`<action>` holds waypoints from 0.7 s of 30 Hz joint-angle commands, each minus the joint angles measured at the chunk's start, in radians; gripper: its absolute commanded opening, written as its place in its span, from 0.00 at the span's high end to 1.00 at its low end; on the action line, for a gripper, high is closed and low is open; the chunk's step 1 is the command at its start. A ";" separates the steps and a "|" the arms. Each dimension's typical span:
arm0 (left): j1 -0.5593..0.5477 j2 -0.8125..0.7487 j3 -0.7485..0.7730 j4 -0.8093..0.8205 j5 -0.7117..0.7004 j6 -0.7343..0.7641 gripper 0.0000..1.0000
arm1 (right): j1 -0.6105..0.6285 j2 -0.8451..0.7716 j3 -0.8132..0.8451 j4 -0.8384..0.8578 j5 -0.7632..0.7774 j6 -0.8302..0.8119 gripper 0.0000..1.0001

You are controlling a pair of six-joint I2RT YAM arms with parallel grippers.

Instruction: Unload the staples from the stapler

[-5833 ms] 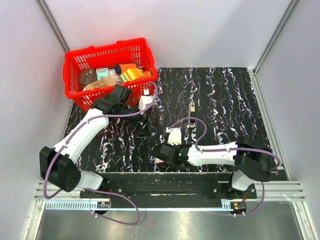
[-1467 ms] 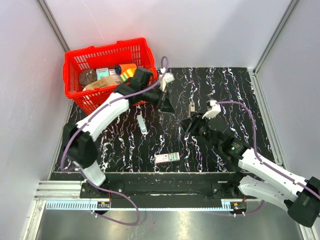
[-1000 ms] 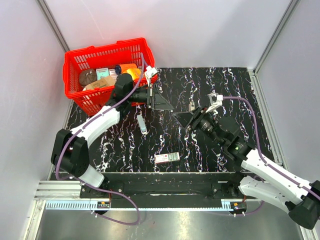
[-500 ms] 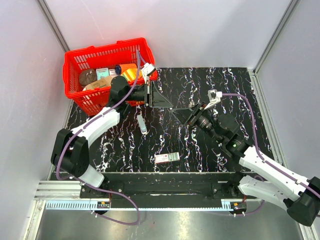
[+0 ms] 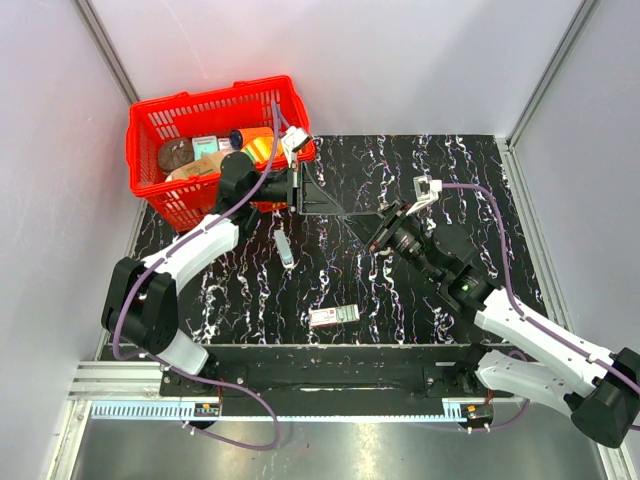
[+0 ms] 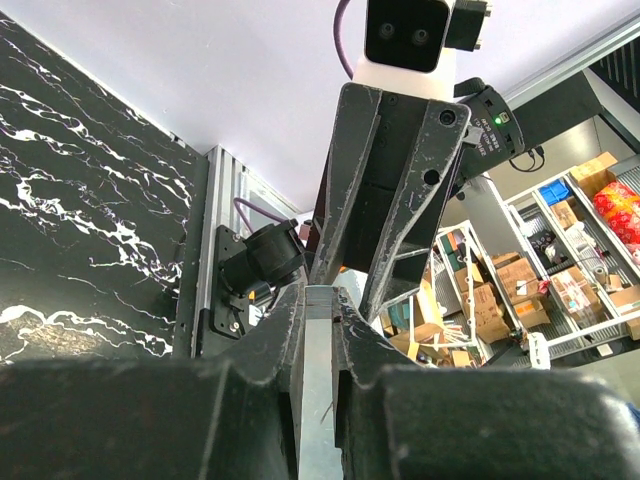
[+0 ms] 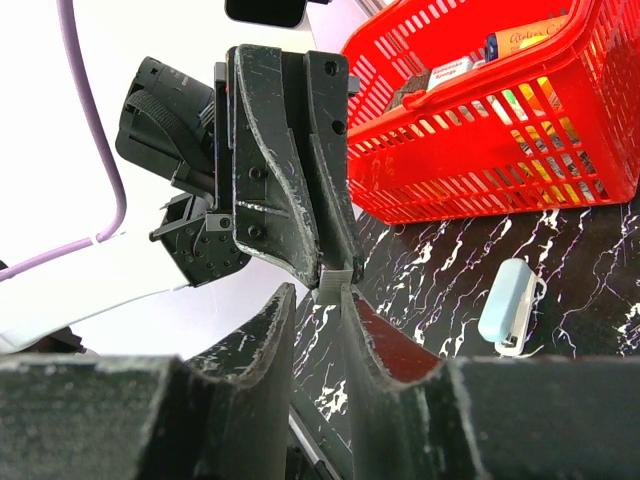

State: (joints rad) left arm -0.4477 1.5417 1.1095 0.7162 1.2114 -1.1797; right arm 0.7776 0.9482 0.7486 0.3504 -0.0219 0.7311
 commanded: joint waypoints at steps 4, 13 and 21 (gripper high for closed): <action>0.003 -0.032 0.007 0.057 0.023 -0.014 0.96 | -0.006 0.000 0.021 0.078 -0.041 -0.001 0.71; 0.010 -0.031 0.024 0.048 0.023 -0.014 0.96 | -0.005 0.003 -0.009 0.087 -0.041 0.013 0.64; 0.014 -0.048 0.015 0.040 0.025 -0.006 0.97 | -0.005 0.007 0.003 0.096 -0.058 0.019 0.69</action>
State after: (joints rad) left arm -0.4408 1.5410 1.1095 0.7258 1.2201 -1.1942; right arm 0.7765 0.9516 0.7353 0.3843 -0.0479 0.7425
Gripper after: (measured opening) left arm 0.137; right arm 0.334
